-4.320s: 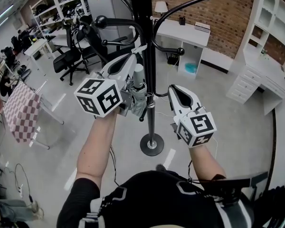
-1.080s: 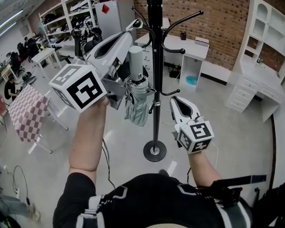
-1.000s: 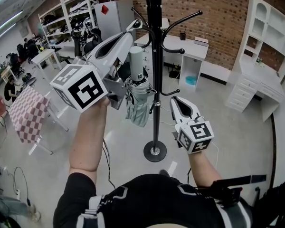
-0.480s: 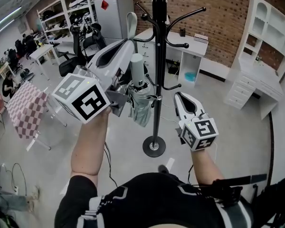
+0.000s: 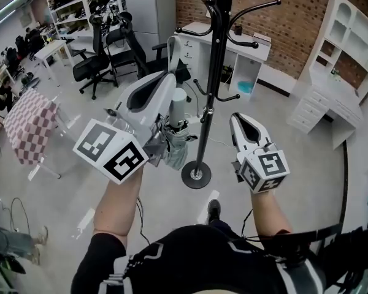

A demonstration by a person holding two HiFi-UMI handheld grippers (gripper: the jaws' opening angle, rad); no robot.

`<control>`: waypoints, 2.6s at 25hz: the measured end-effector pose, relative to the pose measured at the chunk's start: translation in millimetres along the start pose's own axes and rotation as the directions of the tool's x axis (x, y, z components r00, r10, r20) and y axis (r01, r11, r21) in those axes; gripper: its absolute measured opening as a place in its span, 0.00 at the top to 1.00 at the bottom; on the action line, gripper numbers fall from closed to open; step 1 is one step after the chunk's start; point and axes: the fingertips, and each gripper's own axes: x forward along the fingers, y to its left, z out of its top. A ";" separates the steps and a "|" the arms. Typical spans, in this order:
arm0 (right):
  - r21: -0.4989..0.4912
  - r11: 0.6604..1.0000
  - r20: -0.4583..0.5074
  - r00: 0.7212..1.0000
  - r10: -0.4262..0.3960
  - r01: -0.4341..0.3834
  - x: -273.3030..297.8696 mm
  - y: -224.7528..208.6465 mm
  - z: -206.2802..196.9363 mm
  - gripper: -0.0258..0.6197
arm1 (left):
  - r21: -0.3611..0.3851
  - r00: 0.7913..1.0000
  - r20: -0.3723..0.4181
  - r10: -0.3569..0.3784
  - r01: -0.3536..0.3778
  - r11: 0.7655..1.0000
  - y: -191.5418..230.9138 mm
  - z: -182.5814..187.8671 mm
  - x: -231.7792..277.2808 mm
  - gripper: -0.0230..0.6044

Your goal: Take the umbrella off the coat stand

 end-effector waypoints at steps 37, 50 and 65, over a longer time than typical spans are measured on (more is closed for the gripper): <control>0.067 0.973 -0.081 0.971 0.224 -0.219 -1.5 -25.5 -42.4 0.95 | -0.068 0.931 -0.175 0.321 -0.337 0.939 -36.6 -176.4 -63.5 0.94; 0.051 0.979 -0.077 0.976 0.202 -0.198 -3.5 -30.0 -40.5 0.95 | -0.064 0.931 -0.181 0.317 -0.333 0.941 -45.9 -176.4 -62.2 0.94; 0.074 0.977 -0.078 0.975 0.207 -0.201 3.7 -26.4 -40.1 0.95 | -0.076 0.934 -0.194 0.301 -0.320 0.944 -43.3 -177.3 -58.4 0.94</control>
